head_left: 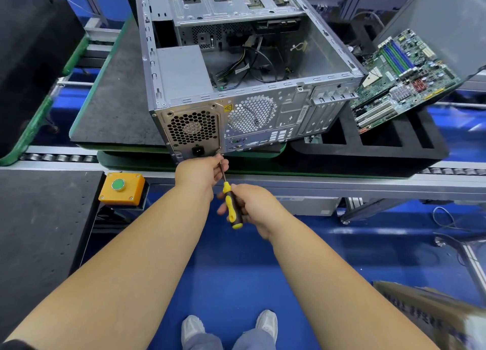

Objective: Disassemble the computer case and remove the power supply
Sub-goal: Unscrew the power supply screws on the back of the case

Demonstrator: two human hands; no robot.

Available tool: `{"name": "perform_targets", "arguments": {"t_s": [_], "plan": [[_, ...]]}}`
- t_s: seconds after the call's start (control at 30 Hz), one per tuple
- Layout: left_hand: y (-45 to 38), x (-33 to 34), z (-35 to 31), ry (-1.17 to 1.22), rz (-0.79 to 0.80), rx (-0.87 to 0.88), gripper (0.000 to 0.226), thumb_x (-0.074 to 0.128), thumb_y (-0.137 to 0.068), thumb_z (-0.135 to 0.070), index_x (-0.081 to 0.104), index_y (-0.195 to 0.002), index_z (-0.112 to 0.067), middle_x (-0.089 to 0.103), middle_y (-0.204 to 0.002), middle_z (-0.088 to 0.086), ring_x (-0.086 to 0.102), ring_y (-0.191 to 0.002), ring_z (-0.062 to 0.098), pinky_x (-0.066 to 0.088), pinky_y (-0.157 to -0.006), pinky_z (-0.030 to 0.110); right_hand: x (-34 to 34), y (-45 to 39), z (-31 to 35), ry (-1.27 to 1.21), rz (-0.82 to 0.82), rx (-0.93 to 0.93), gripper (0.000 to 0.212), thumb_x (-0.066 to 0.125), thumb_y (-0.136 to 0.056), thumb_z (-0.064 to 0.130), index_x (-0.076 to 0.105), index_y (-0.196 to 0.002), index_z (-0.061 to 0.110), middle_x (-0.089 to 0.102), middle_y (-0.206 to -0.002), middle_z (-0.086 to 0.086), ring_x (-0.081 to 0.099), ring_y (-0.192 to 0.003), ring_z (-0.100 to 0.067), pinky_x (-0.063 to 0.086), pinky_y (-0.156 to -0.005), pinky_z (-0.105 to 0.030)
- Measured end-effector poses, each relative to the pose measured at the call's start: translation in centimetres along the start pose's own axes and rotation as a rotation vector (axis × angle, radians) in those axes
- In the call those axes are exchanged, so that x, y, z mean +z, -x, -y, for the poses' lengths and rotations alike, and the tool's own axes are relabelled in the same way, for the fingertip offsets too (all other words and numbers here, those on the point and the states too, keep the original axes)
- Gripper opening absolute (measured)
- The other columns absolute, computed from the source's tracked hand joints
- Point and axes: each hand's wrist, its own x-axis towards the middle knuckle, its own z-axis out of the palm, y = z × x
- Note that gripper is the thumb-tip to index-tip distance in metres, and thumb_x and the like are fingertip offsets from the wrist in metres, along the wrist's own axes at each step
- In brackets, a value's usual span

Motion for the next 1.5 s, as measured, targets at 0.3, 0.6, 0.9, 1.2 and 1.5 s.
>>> {"name": "perform_targets", "arguments": {"t_s": [0.3, 0.6, 0.9, 1.2, 1.5], "plan": [[0.5, 0.2, -0.2, 0.032, -0.015, -0.011, 0.019, 0.051, -0.099, -0.012, 0.059, -0.082, -0.011, 0.065, -0.074, 0.002, 0.063, -0.061, 0.005, 0.049, -0.06, 0.016, -0.2, -0.3, -0.4, 0.047, -0.034, -0.137, 0.018, 0.051, -0.101, 0.024, 0.064, -0.094, 0.014, 0.072, -0.069, -0.001, 0.063, -0.054, -0.006, 0.047, -0.05, -0.018], [0.4, 0.2, -0.3, 0.034, -0.007, -0.027, 0.011, 0.052, -0.098, -0.012, 0.061, -0.1, -0.005, 0.066, -0.073, 0.003, 0.064, -0.057, 0.006, 0.05, -0.046, 0.013, 0.4, -1.5, -1.0, 0.468, -0.322, -0.167, 0.026, 0.067, -0.085, 0.047, 0.057, -0.083, 0.023, 0.063, -0.071, 0.004, 0.057, -0.066, -0.014, 0.045, -0.058, -0.031], [0.2, 0.3, -0.1, 0.023, 0.001, -0.023, 0.025, 0.05, -0.099, -0.011, 0.059, -0.117, 0.003, 0.064, -0.076, 0.004, 0.062, -0.058, 0.005, 0.05, -0.048, 0.012, 0.8, -1.4, -0.4, 0.736, -0.45, -0.21, 0.029, 0.068, -0.079, 0.044, 0.045, -0.078, 0.027, 0.059, -0.072, 0.008, 0.057, -0.065, -0.011, 0.042, -0.052, -0.029], [0.2, 0.2, -0.3, 0.011, 0.011, -0.029, 0.02, 0.05, -0.1, -0.012, 0.059, -0.114, 0.0, 0.064, -0.082, 0.003, 0.061, -0.06, 0.005, 0.049, -0.048, 0.011, 1.8, -2.0, 0.0, 0.753, -0.378, -0.154, 0.029, 0.067, -0.079, 0.044, 0.046, -0.083, 0.024, 0.058, -0.077, 0.004, 0.056, -0.07, -0.019, 0.038, -0.055, -0.031], [0.4, 0.3, -0.5, -0.009, 0.016, -0.069, 0.023, 0.048, -0.101, -0.018, 0.056, -0.081, -0.016, 0.064, -0.049, -0.01, 0.059, -0.066, 0.0, 0.045, -0.052, 0.022, 0.0, -0.4, 0.4, 0.056, 0.068, -0.013, 0.026, 0.041, -0.106, 0.024, 0.063, -0.104, 0.01, 0.07, -0.08, -0.007, 0.06, -0.063, -0.016, 0.051, -0.064, -0.03]]}}
